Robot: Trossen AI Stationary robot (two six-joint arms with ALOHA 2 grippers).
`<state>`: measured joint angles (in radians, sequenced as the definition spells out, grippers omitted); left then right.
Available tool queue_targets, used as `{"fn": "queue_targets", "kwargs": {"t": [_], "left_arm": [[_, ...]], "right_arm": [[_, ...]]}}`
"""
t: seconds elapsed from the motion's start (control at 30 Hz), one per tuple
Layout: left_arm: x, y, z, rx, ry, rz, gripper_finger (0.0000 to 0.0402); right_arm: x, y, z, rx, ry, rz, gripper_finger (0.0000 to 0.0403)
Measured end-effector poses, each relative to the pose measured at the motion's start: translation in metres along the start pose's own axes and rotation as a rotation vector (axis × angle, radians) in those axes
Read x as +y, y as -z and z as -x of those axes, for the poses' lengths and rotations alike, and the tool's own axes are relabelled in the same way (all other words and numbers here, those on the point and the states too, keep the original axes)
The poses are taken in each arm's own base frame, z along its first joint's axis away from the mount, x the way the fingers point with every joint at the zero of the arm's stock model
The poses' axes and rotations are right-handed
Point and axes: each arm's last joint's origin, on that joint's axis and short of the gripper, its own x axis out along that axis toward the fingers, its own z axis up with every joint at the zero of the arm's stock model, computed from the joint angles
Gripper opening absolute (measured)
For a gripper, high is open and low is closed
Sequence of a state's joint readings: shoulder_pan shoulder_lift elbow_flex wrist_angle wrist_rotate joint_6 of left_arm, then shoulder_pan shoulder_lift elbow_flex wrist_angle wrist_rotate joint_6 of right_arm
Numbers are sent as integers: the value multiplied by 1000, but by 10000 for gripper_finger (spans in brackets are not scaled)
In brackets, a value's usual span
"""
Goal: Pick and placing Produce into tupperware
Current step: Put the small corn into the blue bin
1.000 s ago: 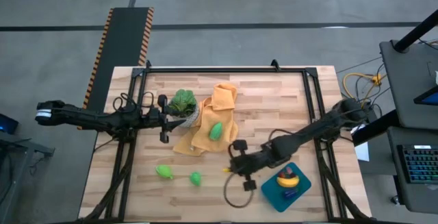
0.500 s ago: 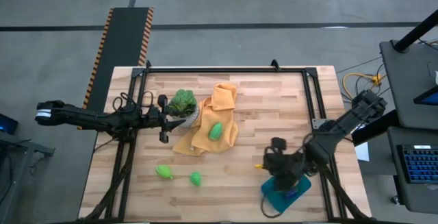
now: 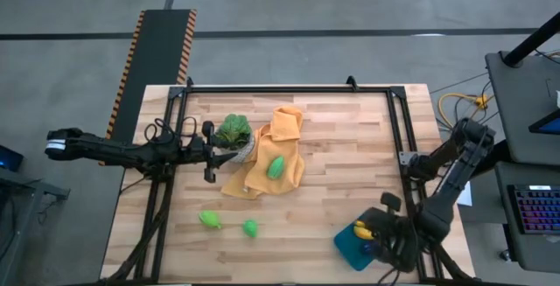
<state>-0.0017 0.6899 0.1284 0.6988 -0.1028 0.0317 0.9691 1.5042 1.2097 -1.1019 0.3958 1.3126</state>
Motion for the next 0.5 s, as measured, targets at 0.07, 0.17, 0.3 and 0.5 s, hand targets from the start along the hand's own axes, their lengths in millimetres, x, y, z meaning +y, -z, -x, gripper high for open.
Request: {"fn": "queue_targets", "kwargs": {"t": [0.07,0.17,0.3,0.5], "left_arm": [[0,0,0,-2,0,0,121],[0,0,0,-1,0,0,121],[0,0,0,-1,0,0,121],[0,-1,0,-3,1,0,121]], "right_arm": [[-1,10,-3,9,18,-26,12],[-5,21,-12,20,53,-85,12],[-12,33,-25,30,94,-123,12],[-18,41,-39,83,97,-133,12]]}}
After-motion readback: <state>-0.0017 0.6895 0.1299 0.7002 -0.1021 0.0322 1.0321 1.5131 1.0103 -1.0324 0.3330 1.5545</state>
